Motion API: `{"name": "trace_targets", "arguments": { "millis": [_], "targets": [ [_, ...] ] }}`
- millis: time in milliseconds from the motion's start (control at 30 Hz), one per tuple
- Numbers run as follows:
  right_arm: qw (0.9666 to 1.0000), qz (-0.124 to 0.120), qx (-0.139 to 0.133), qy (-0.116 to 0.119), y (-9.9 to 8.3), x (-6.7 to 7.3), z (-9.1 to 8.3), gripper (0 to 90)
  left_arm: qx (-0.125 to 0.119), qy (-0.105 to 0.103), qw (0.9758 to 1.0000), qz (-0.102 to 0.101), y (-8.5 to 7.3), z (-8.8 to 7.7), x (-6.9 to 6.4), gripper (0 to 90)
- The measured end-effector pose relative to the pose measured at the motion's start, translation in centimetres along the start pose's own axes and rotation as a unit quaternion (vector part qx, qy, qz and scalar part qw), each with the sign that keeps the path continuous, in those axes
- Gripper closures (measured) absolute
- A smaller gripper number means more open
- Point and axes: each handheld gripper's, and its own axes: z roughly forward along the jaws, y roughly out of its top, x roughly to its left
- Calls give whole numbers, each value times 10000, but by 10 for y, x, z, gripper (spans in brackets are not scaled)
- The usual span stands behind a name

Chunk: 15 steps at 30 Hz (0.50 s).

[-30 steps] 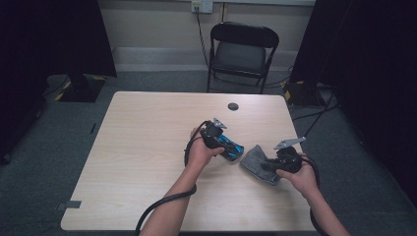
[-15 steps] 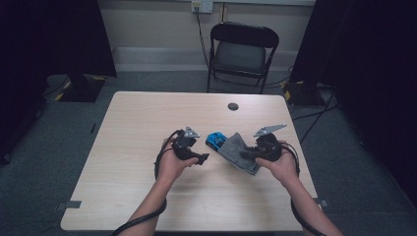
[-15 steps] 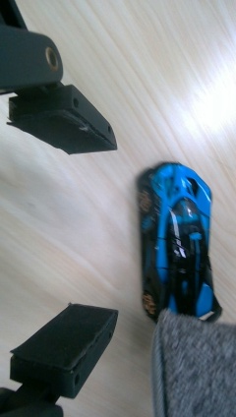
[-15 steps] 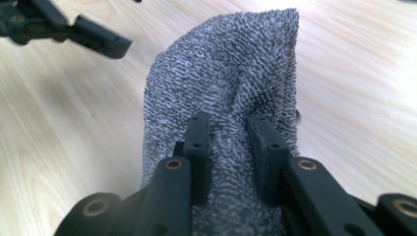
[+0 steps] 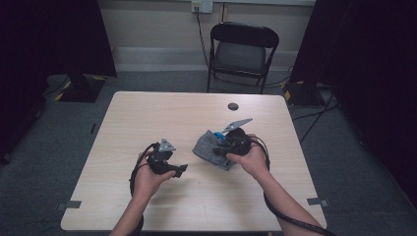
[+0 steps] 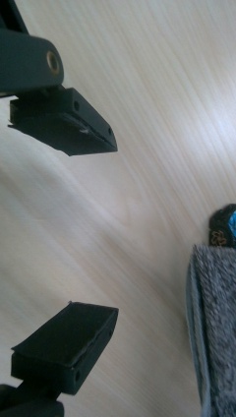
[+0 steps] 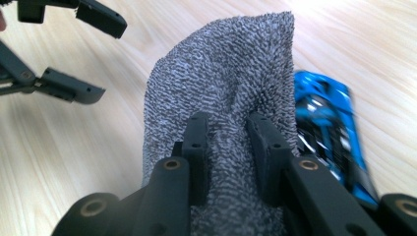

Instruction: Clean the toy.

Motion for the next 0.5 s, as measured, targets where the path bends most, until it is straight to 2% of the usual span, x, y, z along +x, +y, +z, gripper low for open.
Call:
{"name": "trace_targets", "arguments": {
  "millis": [100,333,433,500],
  "targets": [
    [9999,-64,7,113,7,8,14,714,26,5,10000,-67,-10,-7,0,201],
    [9990,-243,155,339,20,33,48,707,-78,94,9997,-217,-31,-23,3,201],
    [9987,-304,227,339,23,43,63,707,-59,99,9997,-222,-34,-28,3,206],
    [9988,-260,254,323,24,48,74,707,-40,77,9997,-238,-37,-30,3,206]
  ]
}}
